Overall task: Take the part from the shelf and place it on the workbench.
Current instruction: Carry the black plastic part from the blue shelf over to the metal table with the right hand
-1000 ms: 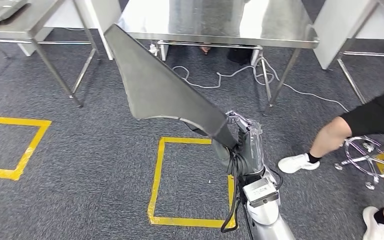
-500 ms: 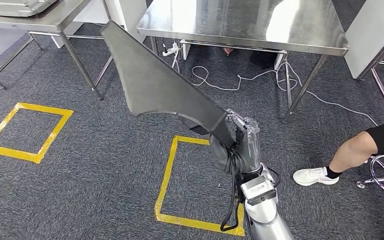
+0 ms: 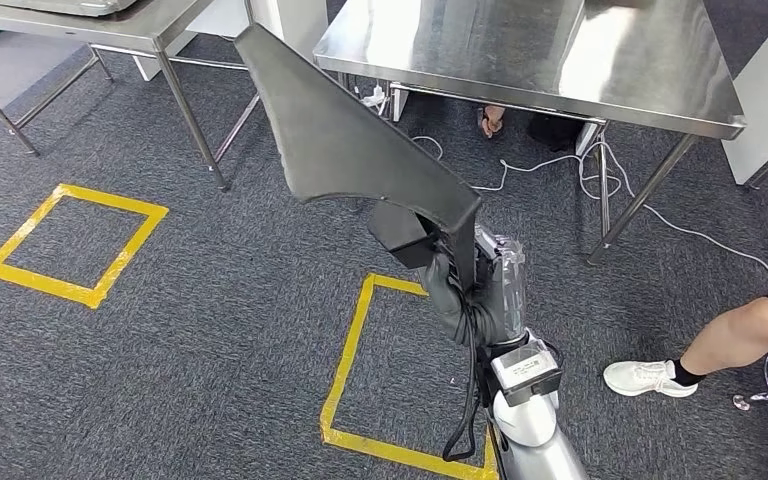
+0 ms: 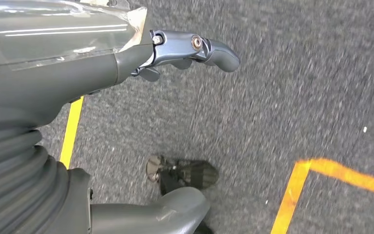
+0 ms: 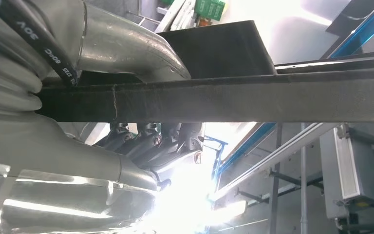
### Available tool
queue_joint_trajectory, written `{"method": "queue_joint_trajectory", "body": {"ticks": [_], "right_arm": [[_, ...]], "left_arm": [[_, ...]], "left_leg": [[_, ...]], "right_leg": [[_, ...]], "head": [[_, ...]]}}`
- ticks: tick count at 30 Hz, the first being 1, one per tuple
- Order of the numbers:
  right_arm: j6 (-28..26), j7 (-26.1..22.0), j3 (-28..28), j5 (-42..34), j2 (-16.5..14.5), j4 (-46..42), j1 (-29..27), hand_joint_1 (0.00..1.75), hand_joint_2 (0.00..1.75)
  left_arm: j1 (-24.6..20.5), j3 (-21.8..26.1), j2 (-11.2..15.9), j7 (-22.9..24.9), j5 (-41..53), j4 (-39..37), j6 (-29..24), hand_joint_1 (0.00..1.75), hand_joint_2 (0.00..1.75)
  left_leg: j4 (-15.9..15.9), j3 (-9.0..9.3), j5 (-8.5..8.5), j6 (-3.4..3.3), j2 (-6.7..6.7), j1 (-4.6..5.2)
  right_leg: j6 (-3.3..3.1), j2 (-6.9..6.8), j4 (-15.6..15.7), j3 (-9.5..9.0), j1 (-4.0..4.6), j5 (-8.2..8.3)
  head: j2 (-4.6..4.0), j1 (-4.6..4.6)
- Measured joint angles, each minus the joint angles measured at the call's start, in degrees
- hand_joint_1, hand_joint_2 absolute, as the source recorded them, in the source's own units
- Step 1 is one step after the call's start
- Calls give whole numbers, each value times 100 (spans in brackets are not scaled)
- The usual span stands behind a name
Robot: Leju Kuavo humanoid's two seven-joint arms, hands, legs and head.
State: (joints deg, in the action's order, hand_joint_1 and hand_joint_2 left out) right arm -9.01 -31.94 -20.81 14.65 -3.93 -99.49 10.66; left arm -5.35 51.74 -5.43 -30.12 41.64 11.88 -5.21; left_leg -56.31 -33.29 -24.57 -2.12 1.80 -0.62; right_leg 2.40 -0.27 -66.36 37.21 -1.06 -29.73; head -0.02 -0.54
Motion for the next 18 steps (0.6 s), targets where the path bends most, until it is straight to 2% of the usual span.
{"method": "queue_joint_trajectory", "body": {"ticks": [1, 2, 3, 4, 6, 11, 14, 18], "right_arm": [[-4, -2, 2, 8, 4, 2, -1, 175, 175], [-5, -5, 5, 13, 10, 4, -5, 175, 175], [-7, -8, 9, 16, 16, 8, -10, 175, 175], [-9, -11, 14, 16, 19, 11, -16, 175, 175], [-15, -15, 25, 17, 21, 13, -22, 175, 175], [-20, -17, 50, 23, 20, 13, -21, 175, 175], [-21, -14, 56, 35, 20, 13, -20, 175, 175], [-7, -3, 57, 77, 14, 13, -12, 175, 175]], "left_arm": [[0, 0, 2, 0, 9, 0, 45, 0, 175], [2, 0, 4, -2, 19, 1, 80, 0, 175], [5, 0, 12, -3, 27, 1, 107, 0, 175], [11, 0, 20, -5, 33, 1, 124, 0, 175], [23, -1, 33, -9, 41, 1, 155, 0, 175], [14, -4, 40, -26, 86, 1, 196, 0, 175], [9, -6, 42, -25, 96, 1, 205, 0, 175], [5, -6, 40, -25, 96, 1, 47, 0, 175]], "left_leg": [[-30, -1, -24, 31, 28, 13], [-57, -8, -48, 62, 48, 24], [-86, -21, -68, 65, 60, 34], [-108, -35, -76, 47, 64, 41], [-109, -38, -70, -13, 57, 26], [-68, -7, -69, -14, 36, 3], [-58, -3, -72, 32, 34, -8], [-55, -3, -75, 131, 33, -21]], "right_leg": [[26, 11, 394, -175, -12, 166], [21, 20, 683, -305, -23, 283], [-1, 28, 835, -372, -34, 345], [-36, 31, 856, -379, -35, 362], [-63, 35, 860, -380, -30, 379], [-98, 55, 860, -383, 6, 372], [-138, 55, 858, -384, 26, 365], [-139, 54, 856, -384, 37, 364]], "head": [[1, 2], [1, 0], [1, -3], [1, -5], [1, -11], [0, -12], [1, -11], [1, -9]]}}
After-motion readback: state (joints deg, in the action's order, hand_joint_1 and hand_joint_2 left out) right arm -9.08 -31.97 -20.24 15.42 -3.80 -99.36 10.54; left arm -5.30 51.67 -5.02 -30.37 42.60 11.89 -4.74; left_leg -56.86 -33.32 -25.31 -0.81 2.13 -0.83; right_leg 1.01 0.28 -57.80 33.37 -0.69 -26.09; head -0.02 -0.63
